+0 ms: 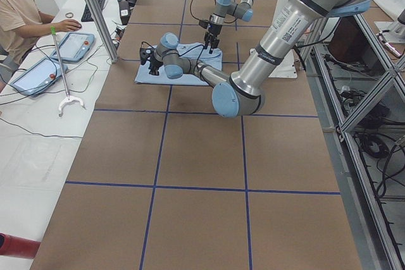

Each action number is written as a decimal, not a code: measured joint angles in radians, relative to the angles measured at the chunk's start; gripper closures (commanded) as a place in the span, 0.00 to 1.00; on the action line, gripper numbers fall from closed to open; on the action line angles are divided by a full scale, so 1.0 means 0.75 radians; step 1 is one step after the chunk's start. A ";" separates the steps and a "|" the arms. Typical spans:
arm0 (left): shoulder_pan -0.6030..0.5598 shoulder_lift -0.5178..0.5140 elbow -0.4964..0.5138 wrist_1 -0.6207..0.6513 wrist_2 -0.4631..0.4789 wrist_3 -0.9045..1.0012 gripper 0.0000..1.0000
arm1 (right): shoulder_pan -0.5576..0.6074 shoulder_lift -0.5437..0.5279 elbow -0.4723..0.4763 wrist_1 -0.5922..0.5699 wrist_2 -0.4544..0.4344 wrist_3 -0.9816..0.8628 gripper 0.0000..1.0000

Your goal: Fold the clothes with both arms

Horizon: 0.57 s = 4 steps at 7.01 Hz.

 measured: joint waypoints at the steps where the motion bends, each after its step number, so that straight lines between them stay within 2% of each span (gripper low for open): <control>1: 0.001 0.002 0.000 0.000 0.000 -0.001 0.64 | -0.064 -0.007 0.025 -0.013 -0.093 -0.056 0.25; 2: 0.002 0.003 0.000 0.001 0.000 -0.003 0.64 | -0.136 -0.011 0.054 -0.060 -0.201 -0.092 0.34; 4: 0.004 0.006 0.001 0.001 0.001 -0.004 0.64 | -0.234 -0.025 0.100 -0.153 -0.363 -0.136 0.47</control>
